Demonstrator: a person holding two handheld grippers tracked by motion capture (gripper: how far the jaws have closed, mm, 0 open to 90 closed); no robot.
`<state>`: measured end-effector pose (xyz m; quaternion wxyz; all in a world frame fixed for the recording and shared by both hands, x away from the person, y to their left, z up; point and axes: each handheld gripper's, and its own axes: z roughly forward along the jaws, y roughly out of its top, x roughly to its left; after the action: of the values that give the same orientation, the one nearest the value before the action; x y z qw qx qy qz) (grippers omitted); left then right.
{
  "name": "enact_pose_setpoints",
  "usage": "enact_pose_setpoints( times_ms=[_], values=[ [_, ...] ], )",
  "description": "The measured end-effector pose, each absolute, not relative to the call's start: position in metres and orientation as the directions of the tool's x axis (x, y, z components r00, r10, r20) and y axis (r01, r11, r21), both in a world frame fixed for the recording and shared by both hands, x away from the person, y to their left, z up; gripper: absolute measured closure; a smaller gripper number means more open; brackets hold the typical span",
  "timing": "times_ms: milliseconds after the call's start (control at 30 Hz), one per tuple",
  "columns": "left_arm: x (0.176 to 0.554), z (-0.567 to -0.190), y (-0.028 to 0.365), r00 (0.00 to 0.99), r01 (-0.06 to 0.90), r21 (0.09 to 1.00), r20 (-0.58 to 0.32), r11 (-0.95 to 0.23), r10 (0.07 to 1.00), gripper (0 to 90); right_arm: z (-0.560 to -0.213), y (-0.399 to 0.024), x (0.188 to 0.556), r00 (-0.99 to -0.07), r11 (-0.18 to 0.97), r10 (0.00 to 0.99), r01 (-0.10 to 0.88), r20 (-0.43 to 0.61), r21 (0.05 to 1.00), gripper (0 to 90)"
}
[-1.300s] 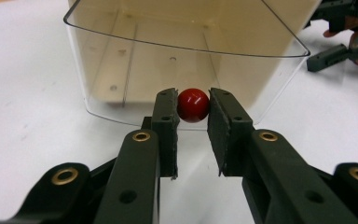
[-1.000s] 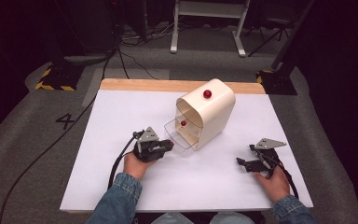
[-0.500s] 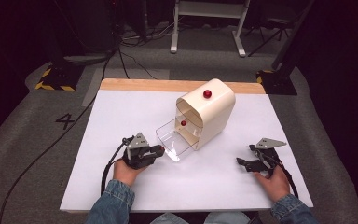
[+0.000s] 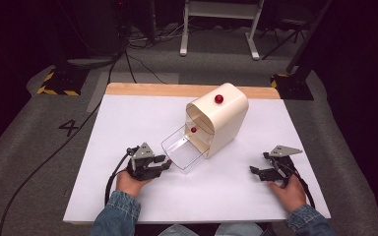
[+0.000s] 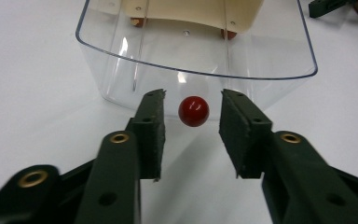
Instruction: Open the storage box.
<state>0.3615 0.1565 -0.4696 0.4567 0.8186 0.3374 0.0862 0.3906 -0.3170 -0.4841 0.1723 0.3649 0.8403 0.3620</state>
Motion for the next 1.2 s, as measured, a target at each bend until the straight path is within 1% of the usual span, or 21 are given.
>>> enact_pose_setpoints(
  times_ms=[33, 67, 100, 133, 233, 300, 367, 433, 600, 700, 767, 833, 1200],
  values=[
    [0.361, -0.469, 0.157, 0.759, 0.465, 0.81, -0.157, -0.357, 0.632, 52.0, -0.484, -0.317, 0.391, -0.674, 0.472, 0.738, 0.488, -0.026, 0.734, 14.9],
    [0.361, -0.468, 0.157, 0.758, 0.46, 0.813, -0.149, -0.358, 0.635, 52.0, -0.484, -0.317, 0.391, -0.674, 0.472, 0.738, 0.488, -0.026, 0.734, 14.9],
    [0.36, -0.466, 0.157, 0.758, 0.464, 0.812, -0.155, -0.355, 0.634, 49.8, -0.484, -0.317, 0.391, -0.674, 0.472, 0.738, 0.489, -0.025, 0.734, 14.8],
    [0.358, -0.463, 0.157, 0.759, 0.448, 0.821, -0.141, -0.353, 0.636, 49.6, -0.484, -0.317, 0.391, -0.674, 0.471, 0.738, 0.489, -0.025, 0.734, 14.8],
    [0.356, -0.457, 0.158, 0.755, 0.433, 0.838, -0.136, -0.332, 0.641, 48.2, -0.484, -0.317, 0.391, -0.674, 0.471, 0.738, 0.488, -0.026, 0.735, 14.8],
    [0.355, -0.45, 0.158, 0.751, 0.424, 0.854, -0.146, -0.302, 0.644, 48.1, -0.484, -0.317, 0.391, -0.674, 0.472, 0.738, 0.488, -0.026, 0.735, 14.9],
    [0.356, -0.44, 0.156, 0.751, 0.441, 0.846, -0.164, -0.3, 0.64, 47.8, -0.484, -0.317, 0.39, -0.674, 0.47, 0.739, 0.489, -0.024, 0.735, 14.8],
    [0.356, -0.427, 0.152, 0.762, 0.417, 0.861, -0.156, -0.291, 0.629, 47.5, -0.484, -0.317, 0.39, -0.674, 0.471, 0.738, 0.488, -0.026, 0.735, 14.8],
    [0.359, -0.409, 0.143, 0.771, 0.383, 0.88, -0.138, -0.28, 0.621, 47.8, -0.484, -0.317, 0.39, -0.674, 0.473, 0.738, 0.486, -0.029, 0.735, 14.8],
    [0.361, -0.403, 0.139, 0.781, 0.375, 0.885, -0.14, -0.278, 0.609, 47.8, -0.484, -0.317, 0.39, -0.674, 0.471, 0.738, 0.487, -0.027, 0.735, 14.8],
    [0.364, -0.399, 0.134, 0.795, 0.346, 0.892, -0.114, -0.292, 0.595, 47.8, -0.484, -0.317, 0.39, -0.674, 0.471, 0.738, 0.488, -0.026, 0.735, 14.8],
    [0.368, -0.394, 0.129, 0.803, 0.338, 0.893, -0.109, -0.297, 0.586, 47.6, -0.484, -0.317, 0.39, -0.674, 0.471, 0.739, 0.488, -0.026, 0.735, 14.8],
    [0.39, -0.381, 0.112, 0.81, 0.3, 0.92, -0.104, -0.254, 0.577, 47.8, -0.484, -0.317, 0.39, -0.674, 0.471, 0.739, 0.488, -0.026, 0.735, 14.8]
  ],
)
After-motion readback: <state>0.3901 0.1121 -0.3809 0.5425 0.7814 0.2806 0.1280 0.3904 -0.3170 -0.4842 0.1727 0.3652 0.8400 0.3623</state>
